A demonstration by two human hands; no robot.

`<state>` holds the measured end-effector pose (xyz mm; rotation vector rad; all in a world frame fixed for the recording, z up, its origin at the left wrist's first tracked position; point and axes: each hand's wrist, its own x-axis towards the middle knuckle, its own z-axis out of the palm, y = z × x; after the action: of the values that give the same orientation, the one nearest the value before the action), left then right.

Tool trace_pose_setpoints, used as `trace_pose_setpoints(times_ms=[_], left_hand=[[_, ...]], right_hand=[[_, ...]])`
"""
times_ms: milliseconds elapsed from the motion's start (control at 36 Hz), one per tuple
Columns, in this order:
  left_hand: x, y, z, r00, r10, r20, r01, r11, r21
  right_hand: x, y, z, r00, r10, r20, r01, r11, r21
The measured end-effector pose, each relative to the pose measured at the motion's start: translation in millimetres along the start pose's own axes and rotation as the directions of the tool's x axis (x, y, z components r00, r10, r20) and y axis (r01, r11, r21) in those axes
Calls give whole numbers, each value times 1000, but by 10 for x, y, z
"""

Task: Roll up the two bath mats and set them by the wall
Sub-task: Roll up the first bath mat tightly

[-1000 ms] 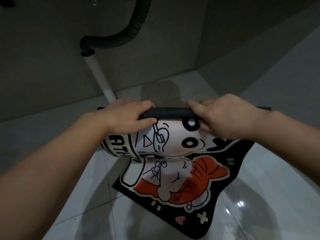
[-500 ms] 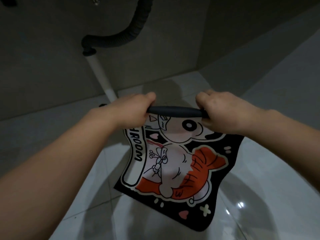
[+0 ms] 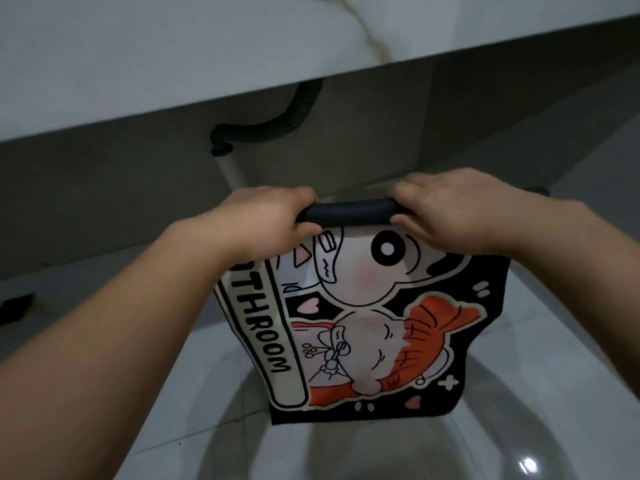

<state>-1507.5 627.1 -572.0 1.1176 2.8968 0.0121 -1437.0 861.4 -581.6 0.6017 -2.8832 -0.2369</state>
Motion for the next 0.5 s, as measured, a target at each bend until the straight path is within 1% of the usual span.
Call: trace_pose_setpoints(times_ms=[83,139,194,250,333,417,500], left_hand=[[-25,30,42,999,-13,-36,14,999,35],[-21,42,131,999,-18,-37,17,1000,-15],[-9,36,237,999,-15,-46,10,996,-94],[-3,26,302,997,-4,-80,-6,993,-120],[7,19,329,995,33,-92,-41,995,-87],[29,30,312,996,66,-63,-70,995,-66],[75,30,306,984,97,-147,-105,993,-44]], right_hand=[[20,-54,-44,997,25,79,-32,995,93],[37,-108,-36,993,31,114,-48,987,152],[47,-146,-10,992,64,110,-82,982,172],[52,-149,35,995,78,57,-83,991,103],[52,-122,116,996,71,-47,-73,997,-35],[35,-113,219,995,39,-95,-46,997,-68],[15,-89,263,984,22,-177,-36,996,-77]])
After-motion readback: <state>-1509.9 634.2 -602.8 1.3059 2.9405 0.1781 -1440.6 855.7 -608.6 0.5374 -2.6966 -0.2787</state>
